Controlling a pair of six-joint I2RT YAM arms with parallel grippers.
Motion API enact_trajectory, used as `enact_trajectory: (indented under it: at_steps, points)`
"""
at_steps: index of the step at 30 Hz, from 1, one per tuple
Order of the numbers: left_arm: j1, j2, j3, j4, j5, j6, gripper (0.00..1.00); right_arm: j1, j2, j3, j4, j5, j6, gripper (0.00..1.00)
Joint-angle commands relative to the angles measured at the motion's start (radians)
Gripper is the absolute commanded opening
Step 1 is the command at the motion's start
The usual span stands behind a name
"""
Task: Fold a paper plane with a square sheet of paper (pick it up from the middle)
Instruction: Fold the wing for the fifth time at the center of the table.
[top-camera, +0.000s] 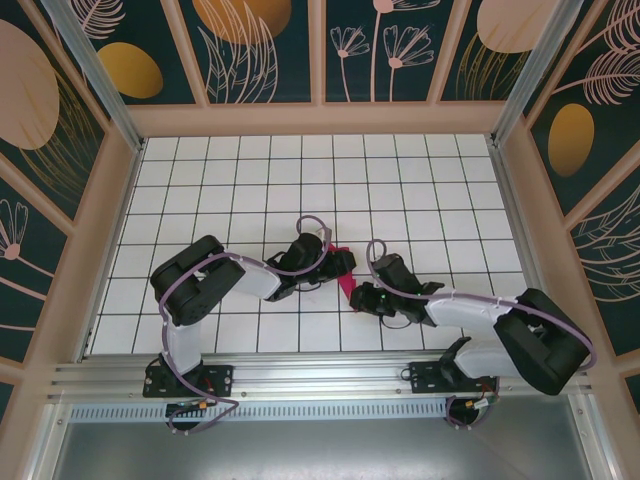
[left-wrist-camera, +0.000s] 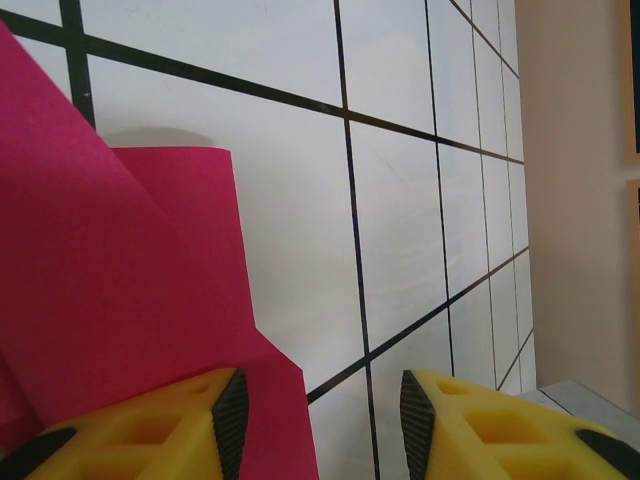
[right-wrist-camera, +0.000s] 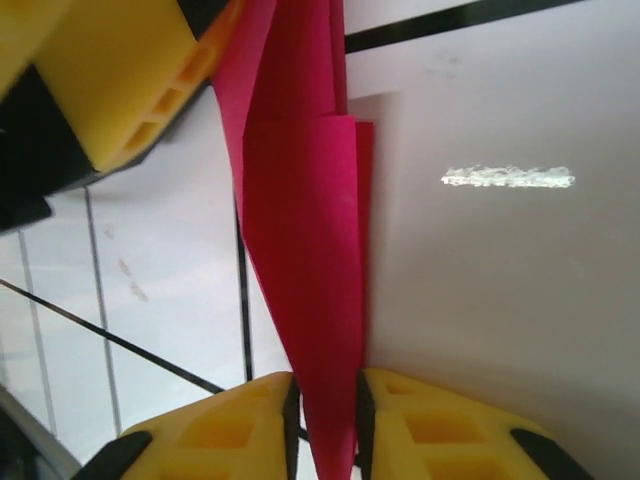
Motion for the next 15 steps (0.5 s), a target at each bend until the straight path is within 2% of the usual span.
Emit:
enact_trajectory:
  at_steps: [1, 4, 6, 11, 15]
  points:
    - [0.000, 0.033, 0.010, -0.059, 0.014, 0.020, 0.47, -0.030, -0.103, -0.014, -0.015, -0.009, 0.031, 0.32]
    - [0.000, 0.031, 0.008, -0.061, 0.013, 0.020, 0.47, -0.056, -0.176, -0.009, -0.025, -0.014, 0.033, 0.38]
    - [0.000, 0.033, 0.008, -0.061, 0.015, 0.020, 0.47, -0.063, -0.196, -0.015, 0.028, -0.065, 0.033, 0.37]
    - [0.000, 0.033, 0.011, -0.063, 0.016, 0.020, 0.47, -0.063, -0.107, -0.003, 0.178, -0.216, 0.038, 0.14]
    - [0.000, 0.037, 0.016, -0.065, 0.020, 0.021, 0.47, -0.062, -0.005, 0.041, 0.181, -0.231, 0.023, 0.08]
